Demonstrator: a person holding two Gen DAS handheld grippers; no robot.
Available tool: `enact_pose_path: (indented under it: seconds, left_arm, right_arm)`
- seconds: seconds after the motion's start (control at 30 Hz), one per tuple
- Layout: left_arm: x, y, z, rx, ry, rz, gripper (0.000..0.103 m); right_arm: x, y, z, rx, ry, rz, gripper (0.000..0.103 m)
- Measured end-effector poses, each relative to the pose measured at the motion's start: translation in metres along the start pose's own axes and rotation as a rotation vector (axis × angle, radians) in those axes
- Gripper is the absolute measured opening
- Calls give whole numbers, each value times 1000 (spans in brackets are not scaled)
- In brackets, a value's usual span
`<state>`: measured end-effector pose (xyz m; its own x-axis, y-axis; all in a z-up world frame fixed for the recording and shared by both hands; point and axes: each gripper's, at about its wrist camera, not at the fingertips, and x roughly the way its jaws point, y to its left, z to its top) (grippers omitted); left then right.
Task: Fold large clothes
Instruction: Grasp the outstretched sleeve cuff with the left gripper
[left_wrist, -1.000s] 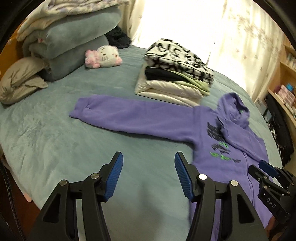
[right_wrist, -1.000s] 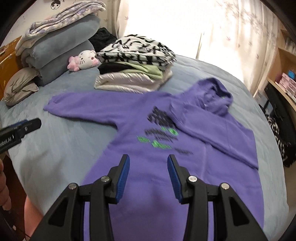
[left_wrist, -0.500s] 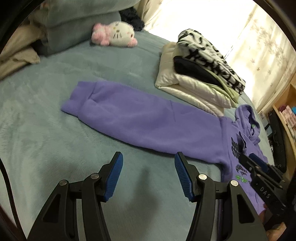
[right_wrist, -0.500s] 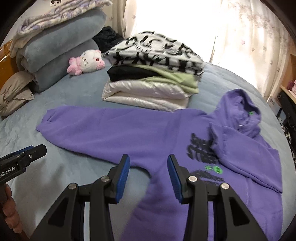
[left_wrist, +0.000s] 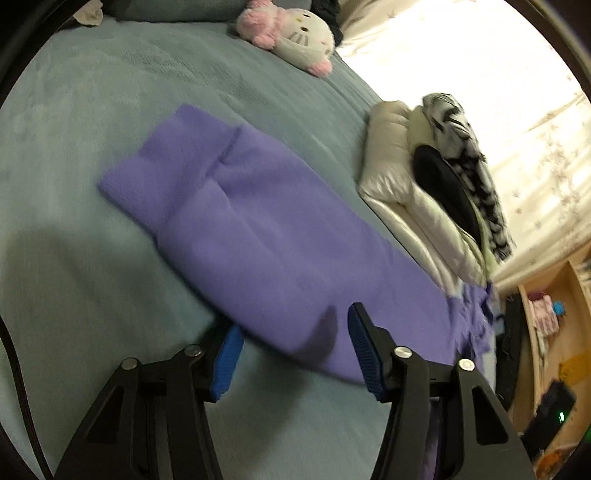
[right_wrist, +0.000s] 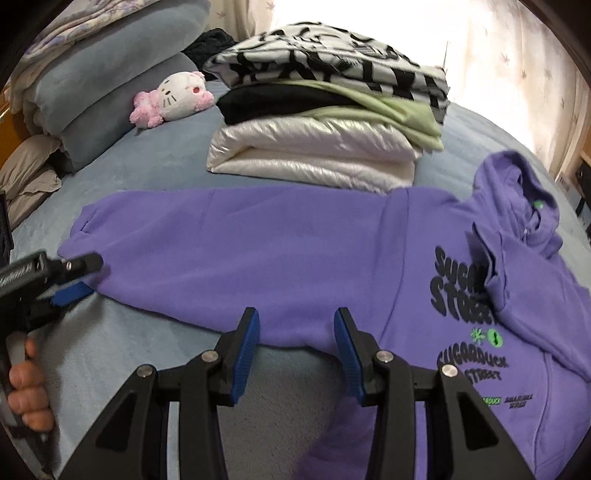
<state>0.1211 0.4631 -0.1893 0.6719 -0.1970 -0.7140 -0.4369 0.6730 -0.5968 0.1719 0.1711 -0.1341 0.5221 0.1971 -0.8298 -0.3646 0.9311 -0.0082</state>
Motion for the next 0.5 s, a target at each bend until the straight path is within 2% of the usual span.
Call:
enact_pose_path:
  seconds: [0.03, 0.07, 0.1, 0.17, 0.27, 0.4, 0.5]
  left_arm:
    - [2, 1, 5, -4, -11, 30, 35]
    - [5, 0, 10, -3, -22, 67, 17]
    - [6, -1, 13, -1, -28, 84, 9]
    - [2, -12, 17, 18, -60, 107, 6]
    - [-21, -58, 15, 147, -153, 166, 5]
    - [-61, -138, 4, 288, -234, 87, 5]
    - [-82, -200, -15, 404, -266, 33, 5]
  right_arm:
    - [0, -3, 0, 10, 4, 5, 42]
    - [-1, -6, -1, 20, 6, 10, 42]
    - [-3, -10, -1, 30, 5, 14, 42]
    - [-10, -17, -2, 45, 1, 20, 42]
    - [-25, -30, -6, 75, -14, 35, 42]
    - [-51, -57, -14, 126, -40, 42, 42]
    - [-74, -85, -21, 184, -66, 45, 42]
